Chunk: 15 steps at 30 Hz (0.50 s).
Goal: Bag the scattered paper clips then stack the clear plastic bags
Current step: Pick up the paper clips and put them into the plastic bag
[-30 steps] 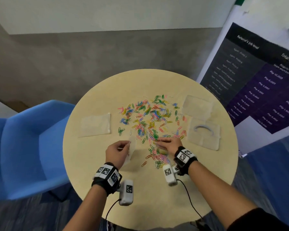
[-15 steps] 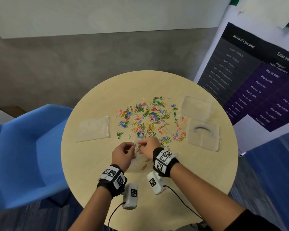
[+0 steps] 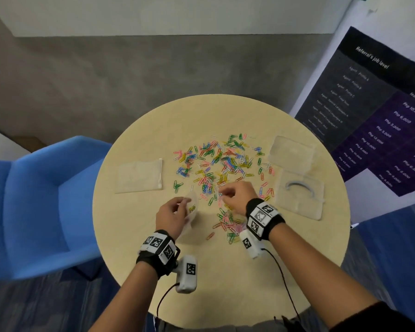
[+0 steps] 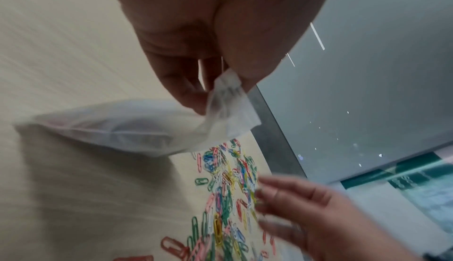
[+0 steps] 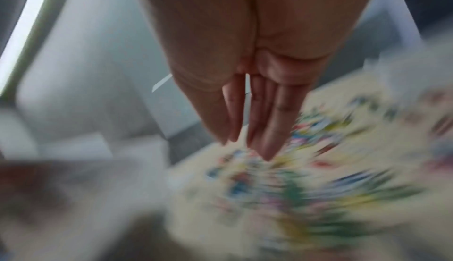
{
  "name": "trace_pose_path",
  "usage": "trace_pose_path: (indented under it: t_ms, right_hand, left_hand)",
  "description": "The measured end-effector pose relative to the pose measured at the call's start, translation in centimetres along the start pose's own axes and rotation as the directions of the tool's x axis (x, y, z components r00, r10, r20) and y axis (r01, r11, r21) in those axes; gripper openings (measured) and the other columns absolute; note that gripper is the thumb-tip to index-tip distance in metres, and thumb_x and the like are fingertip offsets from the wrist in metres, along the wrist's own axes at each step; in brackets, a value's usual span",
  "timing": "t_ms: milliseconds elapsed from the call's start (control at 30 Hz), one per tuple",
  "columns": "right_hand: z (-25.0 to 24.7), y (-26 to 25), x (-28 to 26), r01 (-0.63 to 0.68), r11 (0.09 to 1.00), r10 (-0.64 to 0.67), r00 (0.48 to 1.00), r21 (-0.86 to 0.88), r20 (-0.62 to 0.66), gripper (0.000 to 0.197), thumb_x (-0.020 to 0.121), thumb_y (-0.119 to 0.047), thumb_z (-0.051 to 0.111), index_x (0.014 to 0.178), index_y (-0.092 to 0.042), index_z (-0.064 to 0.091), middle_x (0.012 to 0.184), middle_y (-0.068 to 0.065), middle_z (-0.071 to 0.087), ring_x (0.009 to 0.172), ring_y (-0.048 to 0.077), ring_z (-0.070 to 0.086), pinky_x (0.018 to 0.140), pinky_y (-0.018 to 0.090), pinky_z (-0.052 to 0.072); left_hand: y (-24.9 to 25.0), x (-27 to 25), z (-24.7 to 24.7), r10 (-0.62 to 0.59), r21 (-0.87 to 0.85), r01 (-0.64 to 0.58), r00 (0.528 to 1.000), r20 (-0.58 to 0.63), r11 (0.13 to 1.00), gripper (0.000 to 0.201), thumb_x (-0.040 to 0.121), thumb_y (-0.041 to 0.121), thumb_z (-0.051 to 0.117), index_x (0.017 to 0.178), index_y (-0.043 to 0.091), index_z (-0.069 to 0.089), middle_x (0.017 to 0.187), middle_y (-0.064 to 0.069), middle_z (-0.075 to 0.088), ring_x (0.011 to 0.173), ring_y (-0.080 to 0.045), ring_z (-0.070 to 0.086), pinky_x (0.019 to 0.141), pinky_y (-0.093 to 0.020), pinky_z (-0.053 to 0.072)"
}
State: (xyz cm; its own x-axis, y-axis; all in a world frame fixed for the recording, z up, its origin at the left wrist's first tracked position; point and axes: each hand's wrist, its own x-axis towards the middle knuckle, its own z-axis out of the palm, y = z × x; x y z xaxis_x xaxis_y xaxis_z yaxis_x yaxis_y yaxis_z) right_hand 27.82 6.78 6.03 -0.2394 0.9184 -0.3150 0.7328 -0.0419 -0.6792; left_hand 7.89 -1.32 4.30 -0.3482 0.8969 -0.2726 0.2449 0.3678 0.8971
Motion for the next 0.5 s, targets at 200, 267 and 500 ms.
trace_pose_path:
  t_ms: [200, 267, 500]
  right_hand:
    - [1.6, 5.5, 1.3, 0.098, 0.752, 0.056, 0.976, -0.652, 0.212, 0.094, 0.079, -0.07, 0.053, 0.153, -0.029, 0.013, 0.162, 0.004, 0.008, 0.144, 0.033, 0.02, 0.113, 0.05, 0.031]
    - [3.0, 6.0, 0.4, 0.189, 0.69, -0.018, 0.969, -0.699, 0.245, 0.089, 0.081, -0.069, 0.05, 0.152, -0.032, 0.013, 0.161, 0.005, 0.01, 0.143, 0.034, 0.021, 0.11, 0.049, 0.034]
    - [4.8, 5.7, -0.8, 0.303, 0.67, -0.201, 0.953, -0.677, 0.228, 0.034, 0.095, -0.011, 0.05, 0.129, -0.009, 0.053, 0.125, 0.012, 0.052, 0.115, 0.029, 0.049, 0.092, 0.038, 0.047]
  left_hand:
    - [0.0, -0.8, -1.3, -0.006, -0.17, -0.008, 0.997, -0.083, 0.985, 0.018, 0.095, 0.023, 0.061, 0.1, 0.017, 0.077, 0.09, 0.006, 0.072, 0.069, 0.007, 0.06, 0.067, -0.016, 0.05]
    - [0.2, -1.2, -1.4, -0.039, -0.252, 0.02, 0.997, -0.071, 0.968, 0.019, 0.093, 0.026, 0.063, 0.101, 0.017, 0.077, 0.076, 0.004, 0.066, 0.066, 0.0, 0.057, 0.07, -0.023, 0.049]
    - [1.3, -2.7, -1.4, -0.074, -0.45, 0.111, 0.992, 0.1, 0.886, 0.016, 0.096, 0.018, 0.059, 0.095, 0.016, 0.075, 0.069, -0.003, 0.059, 0.07, -0.015, 0.057, 0.072, -0.033, 0.058]
